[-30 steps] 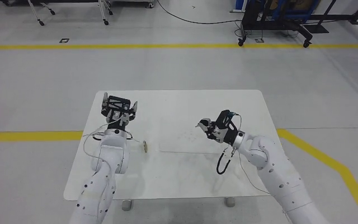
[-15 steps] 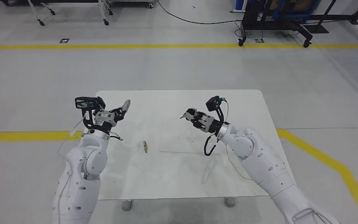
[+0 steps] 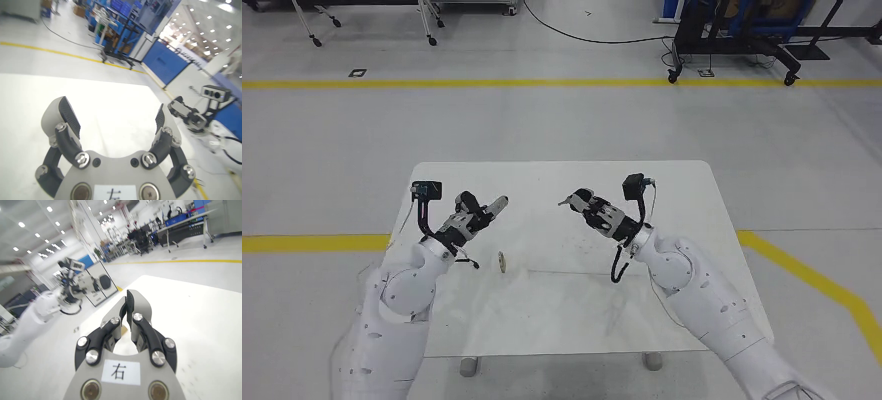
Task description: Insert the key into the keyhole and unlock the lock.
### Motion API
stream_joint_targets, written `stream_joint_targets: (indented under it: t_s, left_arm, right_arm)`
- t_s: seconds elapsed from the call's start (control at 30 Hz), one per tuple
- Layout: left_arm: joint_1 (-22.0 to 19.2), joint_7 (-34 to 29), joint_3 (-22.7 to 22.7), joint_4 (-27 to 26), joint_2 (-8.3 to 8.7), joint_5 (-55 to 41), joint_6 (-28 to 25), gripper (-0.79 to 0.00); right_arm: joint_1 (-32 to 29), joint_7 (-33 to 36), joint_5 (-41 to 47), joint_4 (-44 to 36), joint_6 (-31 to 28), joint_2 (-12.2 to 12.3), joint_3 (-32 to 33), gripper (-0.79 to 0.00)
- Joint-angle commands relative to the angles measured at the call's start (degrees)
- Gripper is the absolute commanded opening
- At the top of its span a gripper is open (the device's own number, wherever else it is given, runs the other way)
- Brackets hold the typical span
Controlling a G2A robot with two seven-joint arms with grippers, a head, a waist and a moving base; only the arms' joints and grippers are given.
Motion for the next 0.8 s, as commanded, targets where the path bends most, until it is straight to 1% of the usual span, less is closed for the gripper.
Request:
stream_joint_targets:
  t_s: [0.0, 0.07, 0.17, 0.2, 0.3, 0.33, 0.37, 0.43, 0.47, 0.5, 0.53, 0.7, 0.77]
  left_arm:
    - [-1.4, -7.5, 0.4, 1.4, 0.21, -11.4, -1.2, 0.0]
    - [-2.2, -11.0, 1.1, 2.3, 0.38, -14.6, -2.7, 0.0]
    - [-3.0, -14.0, 2.6, 3.9, 0.5, -16.9, -3.0, 0.0]
    - [-3.2, -15.1, 3.3, 4.4, 0.49, -18.6, -2.9, 0.0]
    - [-4.1, -16.4, 4.5, 5.7, 0.43, -23.6, -2.9, -0.003]
    - [-4.4, -16.5, 4.8, 6.2, 0.41, -25.0, -3.0, -0.037]
    - [-4.7, -16.5, 5.0, 6.6, 0.41, -25.9, -3.2, -0.092]
    - [-5.1, -15.8, 5.5, 7.7, 0.4, -26.8, -3.4, -0.326]
    - [-5.2, -15.5, 5.8, 8.0, 0.41, -26.9, -3.6, -0.372]
    - [-5.4, -15.2, 6.1, 8.3, 0.43, -26.8, -3.8, -0.394]
    - [-5.6, -15.0, 6.3, 8.5, 0.46, -26.7, -4.0, -0.388]
    - [-6.1, -14.0, 7.2, 9.3, 0.65, -25.7, -3.9, -0.409]
    - [-6.2, -13.5, 7.4, 9.3, 0.72, -25.7, -4.0, -0.437]
  right_arm:
    - [1.2, 1.2, 5.3, 2.6, -3.3, -0.4, -0.8, -0.785]
    - [2.6, 2.4, 9.2, 4.8, -6.5, -0.9, -1.8, -0.785]
    - [4.5, 4.6, 16.3, 8.3, -10.7, -1.6, -3.0, -0.785]
    - [5.2, 5.8, 18.5, 9.4, -11.5, -1.8, -3.6, -0.785]
    - [7.6, 10.5, 22.2, 12.9, -11.1, -2.3, -5.0, -0.785]
    - [8.3, 11.7, 23.5, 13.8, -11.0, -2.5, -5.5, -0.785]
    - [8.7, 13.0, 25.2, 14.5, -11.1, -2.8, -6.0, -0.785]
    - [9.7, 15.7, 28.4, 16.0, -11.5, -3.1, -6.7, -0.785]
    - [10.1, 16.8, 30.0, 16.7, -11.6, -3.3, -7.0, -0.785]
    - [10.5, 17.9, 31.4, 17.3, -11.8, -3.5, -7.3, -0.785]
    - [10.9, 18.8, 32.7, 17.9, -12.0, -3.6, -7.5, -0.785]
    - [12.5, 24.0, 37.6, 20.0, -12.4, -4.5, -9.2, -0.785]
    - [13.1, 26.0, 39.3, 20.6, -12.2, -4.8, -9.8, -0.785]
